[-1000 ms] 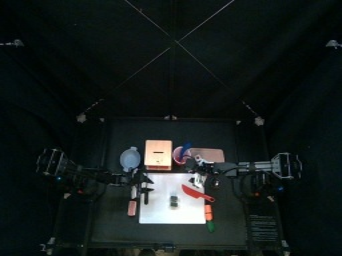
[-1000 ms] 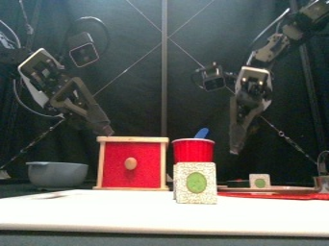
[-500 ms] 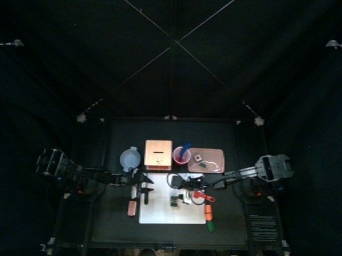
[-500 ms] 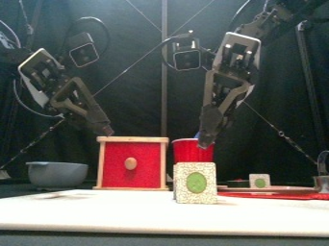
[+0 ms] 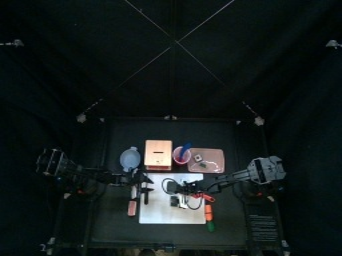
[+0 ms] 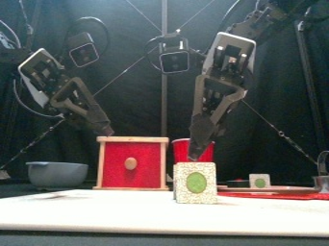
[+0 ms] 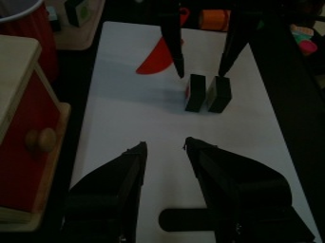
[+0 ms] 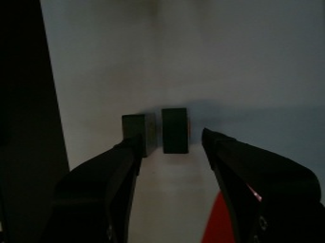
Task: Place sushi on board then cut the sushi with the knife then place the pieces on the plate
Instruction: Place the 4 sushi pieces on the plate
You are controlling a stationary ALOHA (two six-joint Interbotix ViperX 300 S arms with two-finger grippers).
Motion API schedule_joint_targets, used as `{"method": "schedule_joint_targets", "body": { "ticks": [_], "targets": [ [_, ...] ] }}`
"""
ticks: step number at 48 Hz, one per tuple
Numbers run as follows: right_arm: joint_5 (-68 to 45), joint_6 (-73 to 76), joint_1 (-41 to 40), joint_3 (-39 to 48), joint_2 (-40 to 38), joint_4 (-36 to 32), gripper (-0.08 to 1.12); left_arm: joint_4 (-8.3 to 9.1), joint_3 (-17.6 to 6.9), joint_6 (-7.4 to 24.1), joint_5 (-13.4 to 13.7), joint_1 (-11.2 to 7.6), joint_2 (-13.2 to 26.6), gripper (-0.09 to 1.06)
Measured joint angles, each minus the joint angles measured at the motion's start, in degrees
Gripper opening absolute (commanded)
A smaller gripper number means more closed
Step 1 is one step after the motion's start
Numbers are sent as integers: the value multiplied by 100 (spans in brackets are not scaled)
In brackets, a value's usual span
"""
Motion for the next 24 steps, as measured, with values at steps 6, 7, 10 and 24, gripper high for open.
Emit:
{"method": "schedule_joint_targets", "body": {
  "ticks": [6, 7, 10, 24],
  "targets": [
    [0, 9, -9, -70, 97, -53, 87, 0, 0, 0, 0, 9, 0, 78],
    [0, 9, -9, -70, 105, -70, 87, 0, 0, -9, 0, 0, -9, 78],
    [0, 9, -9, -105, 149, -97, 87, 0, 0, -9, 0, 9, 0, 78],
    [0, 0, -26, -141, 272, -149, 86, 0, 18, 0, -9, 0, 0, 78]
  ]
}}
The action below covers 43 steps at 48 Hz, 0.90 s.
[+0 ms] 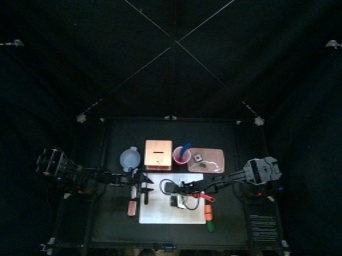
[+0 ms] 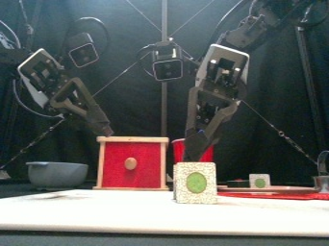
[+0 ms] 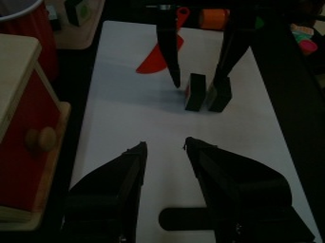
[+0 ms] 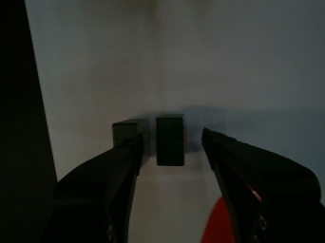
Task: Place sushi on board then cut the sushi with the knife then place the pieces on the plate
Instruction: Place the 4 sushi pieces on the plate
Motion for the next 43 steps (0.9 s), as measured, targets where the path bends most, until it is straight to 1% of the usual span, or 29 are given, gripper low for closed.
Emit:
{"method": "schedule_joint_targets", "body": {
  "ticks": [18, 23, 30, 33, 35, 43],
  "targets": [
    [62, 0, -9, -105, 281, 0, 84, 0, 18, -9, 9, 0, 0, 78],
    [132, 0, -9, -114, 325, -9, 78, 0, 35, -9, 0, 0, 0, 78],
    [220, 0, -18, -132, 343, -53, 61, 0, 26, 0, 9, 0, -9, 78],
    [229, 0, -9, -149, 343, -62, 56, 0, 35, -9, 9, 0, 0, 78],
    [237, 0, -18, -158, 334, -53, 55, 0, 35, -9, 9, 0, 0, 78],
    [439, 9, -105, -141, 149, -62, 56, 0, 35, 0, 9, 0, 0, 78]
  ]
}}
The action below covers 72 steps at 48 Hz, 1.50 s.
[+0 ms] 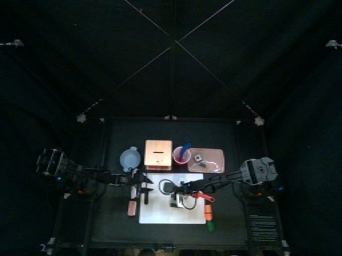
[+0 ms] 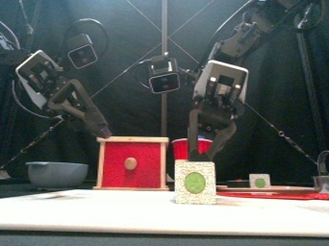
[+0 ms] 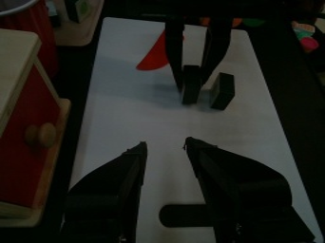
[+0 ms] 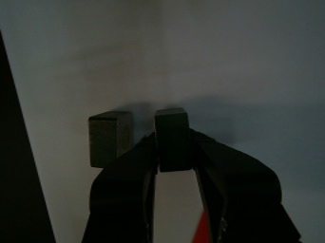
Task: Place sushi on board then cut the sushi with the knife then place the pieces on the plate
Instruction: Place the 4 sushi pieces on the plate
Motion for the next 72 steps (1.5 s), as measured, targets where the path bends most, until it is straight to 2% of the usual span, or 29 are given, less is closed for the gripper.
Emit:
{"method": "schedule_joint_targets", "body": {
  "ticks": [9, 18, 38, 54, 72],
  "targets": [
    [325, 9, -290, 396, -747, 53, 56, 0, 0, 0, 0, 0, 0, 78],
    [404, 35, -747, 1143, -1652, 158, 56, 0, -9, 0, 0, 0, 0, 78],
    [598, 9, -2382, 2944, -3524, 141, 56, 0, 0, 0, 0, 0, -9, 78],
    [703, 9, -3226, 3507, -3902, -149, 58, 0, 0, 0, 0, 0, -9, 78],
    [343, 9, -3480, 3568, -3885, -308, 81, -44, 0, -18, 0, 0, 0, 78]
  ]
}}
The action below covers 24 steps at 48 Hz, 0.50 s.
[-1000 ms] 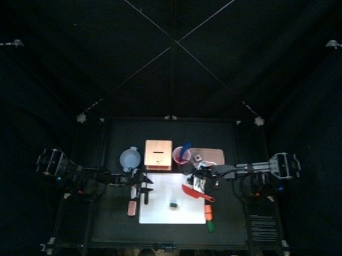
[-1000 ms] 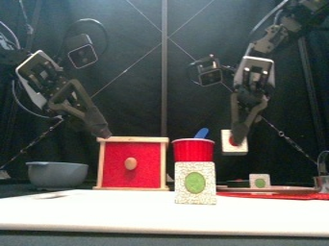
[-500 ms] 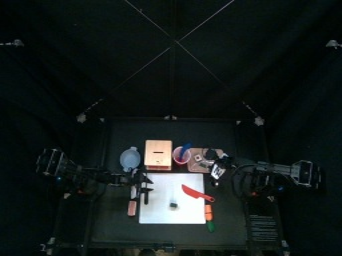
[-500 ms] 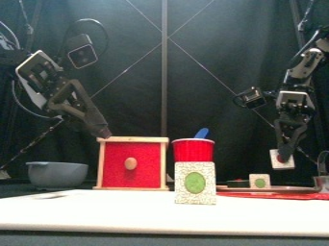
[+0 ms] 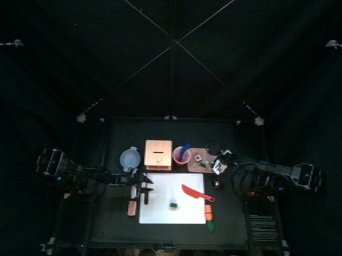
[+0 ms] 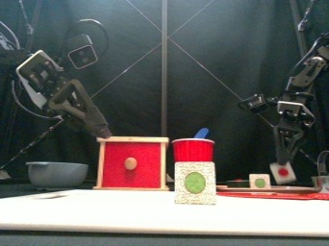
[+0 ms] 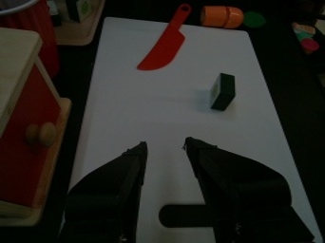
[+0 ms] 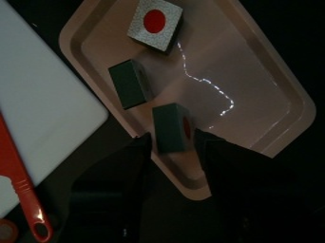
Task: Place sushi on board then cut the sushi with the knife then place the pieces on the plate
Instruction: Place the 4 sushi pieces on the plate
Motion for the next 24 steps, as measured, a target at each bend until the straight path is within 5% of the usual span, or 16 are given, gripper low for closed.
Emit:
{"method": "schedule_joint_targets", "body": {
  "ticks": [15, 24],
  "targets": [
    [-44, 0, 105, 0, -18, 255, 82, -9, -9, 0, 0, 0, 0, 78],
    [-439, 0, 1063, -264, 9, 809, 82, -9, 0, 9, 0, 0, 0, 78]
  ]
}}
